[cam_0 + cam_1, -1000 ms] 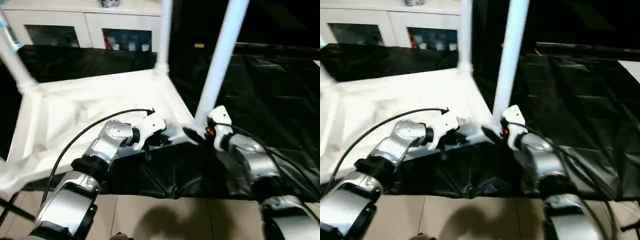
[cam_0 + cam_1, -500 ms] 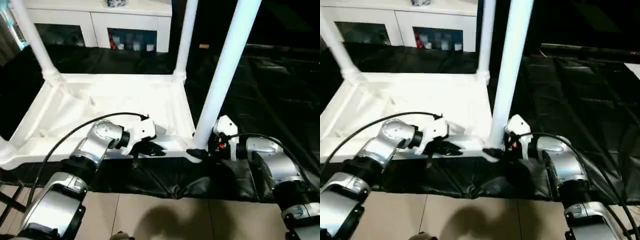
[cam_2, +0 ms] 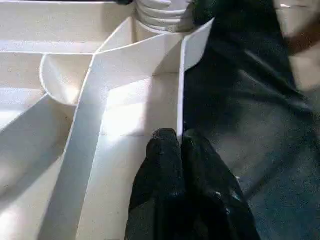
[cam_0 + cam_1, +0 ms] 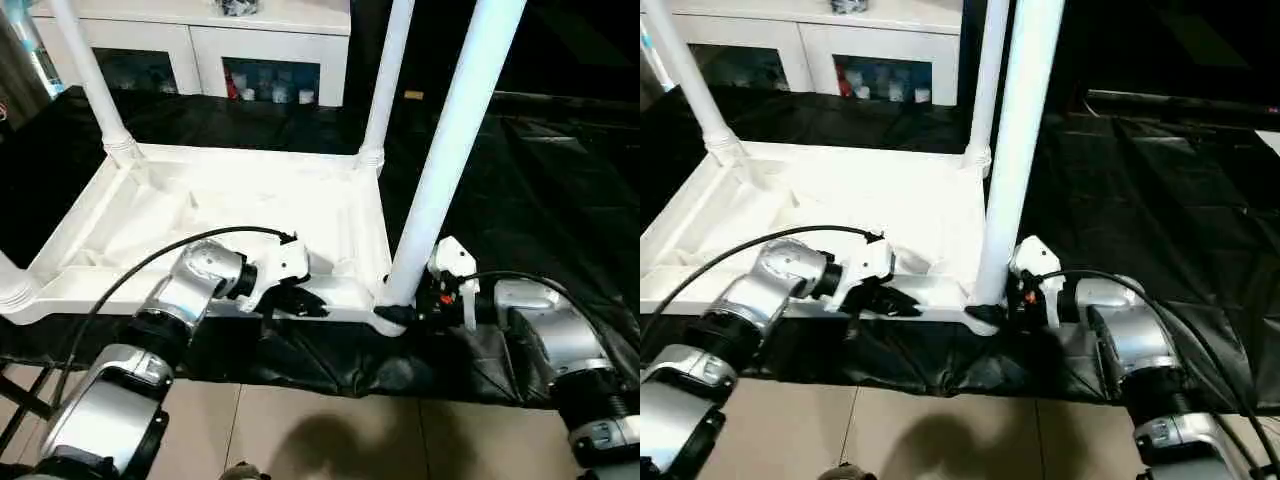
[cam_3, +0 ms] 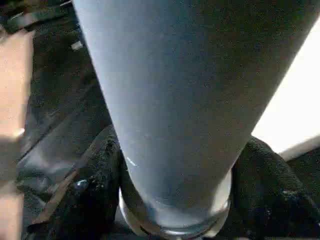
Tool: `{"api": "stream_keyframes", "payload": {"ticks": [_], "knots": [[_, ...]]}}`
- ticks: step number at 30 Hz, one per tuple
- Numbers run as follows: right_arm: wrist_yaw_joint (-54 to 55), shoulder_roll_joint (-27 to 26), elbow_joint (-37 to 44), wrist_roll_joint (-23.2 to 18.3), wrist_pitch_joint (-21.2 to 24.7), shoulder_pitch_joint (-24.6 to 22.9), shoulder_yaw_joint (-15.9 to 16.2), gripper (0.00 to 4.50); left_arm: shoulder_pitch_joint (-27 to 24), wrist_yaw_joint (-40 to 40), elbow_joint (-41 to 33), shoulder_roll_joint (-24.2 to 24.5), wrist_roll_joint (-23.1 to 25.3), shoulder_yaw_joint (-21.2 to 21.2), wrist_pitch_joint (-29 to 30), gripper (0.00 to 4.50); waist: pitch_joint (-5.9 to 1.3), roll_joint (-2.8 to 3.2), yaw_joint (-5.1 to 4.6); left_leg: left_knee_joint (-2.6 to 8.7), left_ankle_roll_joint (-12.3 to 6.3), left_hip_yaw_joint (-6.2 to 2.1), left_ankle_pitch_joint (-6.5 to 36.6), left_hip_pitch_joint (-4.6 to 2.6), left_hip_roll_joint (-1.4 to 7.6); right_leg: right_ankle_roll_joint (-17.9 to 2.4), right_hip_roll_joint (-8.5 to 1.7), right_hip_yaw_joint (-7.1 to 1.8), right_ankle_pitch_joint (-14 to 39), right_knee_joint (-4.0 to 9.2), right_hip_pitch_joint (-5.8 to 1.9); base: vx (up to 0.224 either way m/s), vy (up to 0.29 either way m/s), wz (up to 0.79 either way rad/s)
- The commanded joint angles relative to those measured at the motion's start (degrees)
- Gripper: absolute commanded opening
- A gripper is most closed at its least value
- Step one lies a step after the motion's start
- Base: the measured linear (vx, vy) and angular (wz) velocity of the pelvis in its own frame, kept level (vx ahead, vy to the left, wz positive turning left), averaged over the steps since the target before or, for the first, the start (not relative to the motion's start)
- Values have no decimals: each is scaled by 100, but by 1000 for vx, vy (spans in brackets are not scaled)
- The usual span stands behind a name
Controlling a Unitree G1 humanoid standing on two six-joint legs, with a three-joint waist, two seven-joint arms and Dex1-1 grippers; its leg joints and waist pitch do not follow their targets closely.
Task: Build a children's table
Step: Rotate leg to tighten
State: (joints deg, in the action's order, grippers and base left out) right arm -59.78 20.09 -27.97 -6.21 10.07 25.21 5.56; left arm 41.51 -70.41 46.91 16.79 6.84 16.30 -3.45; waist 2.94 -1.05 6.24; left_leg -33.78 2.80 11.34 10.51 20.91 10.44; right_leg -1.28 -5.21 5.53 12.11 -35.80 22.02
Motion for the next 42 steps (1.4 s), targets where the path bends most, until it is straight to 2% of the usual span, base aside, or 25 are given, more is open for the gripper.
{"api": "stream_keyframes", "payload": {"ticks": [1,3,6,10,11,12,17,18,21,22,23,25,26,30,33,37,38,42], "knots": [[483,-473,-47,-104,56,88,127,269,180,641,49,-412,13,-3,176,0,-308,-34,-38,432,-132,-176,1329,-89,375,-1168,-506,-375,1574,549,-203,0,0,0],[1263,-714,-364,28,-11,195,-63,269,220,918,79,-576,35,-22,275,0,-308,-37,-81,441,-32,-189,1396,-97,371,-1057,-513,-379,1805,580,-188,0,0,0],[2459,-1062,-796,219,-44,378,-340,269,316,1436,191,-830,139,-33,428,0,-325,-28,-159,453,44,-206,1319,-79,369,-1072,-498,-374,1580,553,-200,0,0,0],[3549,-1378,-1097,314,-38,526,-603,269,412,1978,305,-1065,238,-72,617,0,-343,-29,-176,425,-62,-174,1098,-80,347,-1173,-479,-385,1087,519,-203,0,0,0],[4192,-1663,-1340,248,-68,637,-834,269,458,2316,359,-1218,274,-114,736,0,-356,-35,-169,410,-124,-161,982,-78,340,-1197,-473,-389,866,498,-214,0,0,0],[4437,-1817,-1459,203,-111,692,-931,269,484,2538,389,-1326,289,-144,790,0,-367,-16,-182,414,-131,-166,831,-61,349,-1268,-476,-395,592,453,-220,0,0,0],[4660,-2097,-1613,299,-475,761,-877,269,488,2735,376,-1484,299,-120,758,0,-375,-10,-155,399,-328,-147,650,-66,338,-1352,-467,-377,80,430,-250,0,0,0],[4672,-2114,-1629,282,-498,771,-889,337,487,2744,375,-1489,296,-117,760,0,-361,-6,-156,409,-335,-148,756,-71,343,-1344,-473,-378,210,451,-249,0,0,0],[4426,-2192,-1582,88,-486,807,-958,359,420,2537,272,-1466,272,-54,632,0,-354,7,-151,425,-287,-155,981,-84,355,-1283,-483,-382,536,489,-247,0,0,0],[4368,-2164,-1578,123,-516,818,-920,359,401,2478,251,-1453,270,-39,606,0,-354,-1,-155,428,-276,-157,975,-77,356,-1272,-479,-384,528,484,-252,0,0,0],[4328,-2138,-1574,157,-535,821,-885,383,382,2426,226,-1435,267,-29,592,0,-360,2,-154,427,-263,-158,928,-78,356,-1271,-469,-382,455,472,-250,0,0,0],[4218,-2044,-1571,265,-602,824,-771,387,326,2275,149,-1379,249,1,565,0,-359,3,-158,426,-285,-156,878,-70,353,-1303,-470,-380,323,459,-256,0,0,0],[4097,-1971,-1556,302,-629,816,-710,406,292,2183,102,-1338,237,18,556,0,-359,-3,-168,423,-301,-156,862,-62,352,-1319,-471,-380,271,450,-265,0,0,0],[3169,-1507,-1313,320,-693,715,-500,406,173,1754,-49,-1111,155,46,404,0,-368,-18,-186,393,-441,-151,768,-40,339,-1364,-477,-373,175,443,-296,0,0,0],[2695,-1252,-1187,290,-682,686,-412,406,131,1506,-97,-980,128,74,286,0,-363,-23,-179,382,-563,-147,680,-39,344,-1407,-473,-372,101,437,-291,0,0,0],[1971,-886,-1008,276,-709,647,-271,406,87,1151,-147,-778,102,99,160,0,-360,-16,-161,379,-569,-147,756,-48,354,-1432,-470,-366,249,444,-288,0,0,0],[1448,-668,-859,217,-720,590,-141,406,69,938,-176,-660,71,101,92,0,-358,-6,-147,378,-571,-141,758,-50,362,-1440,-465,-369,235,439,-279,0,0,0],[862,-420,-699,187,-709,515,37,406,73,766,-179,-550,46,82,41,0,-358,-20,-111,369,-593,-137,751,-44,370,-1462,-459,-359,192,420,-283,0,0,0]]}}
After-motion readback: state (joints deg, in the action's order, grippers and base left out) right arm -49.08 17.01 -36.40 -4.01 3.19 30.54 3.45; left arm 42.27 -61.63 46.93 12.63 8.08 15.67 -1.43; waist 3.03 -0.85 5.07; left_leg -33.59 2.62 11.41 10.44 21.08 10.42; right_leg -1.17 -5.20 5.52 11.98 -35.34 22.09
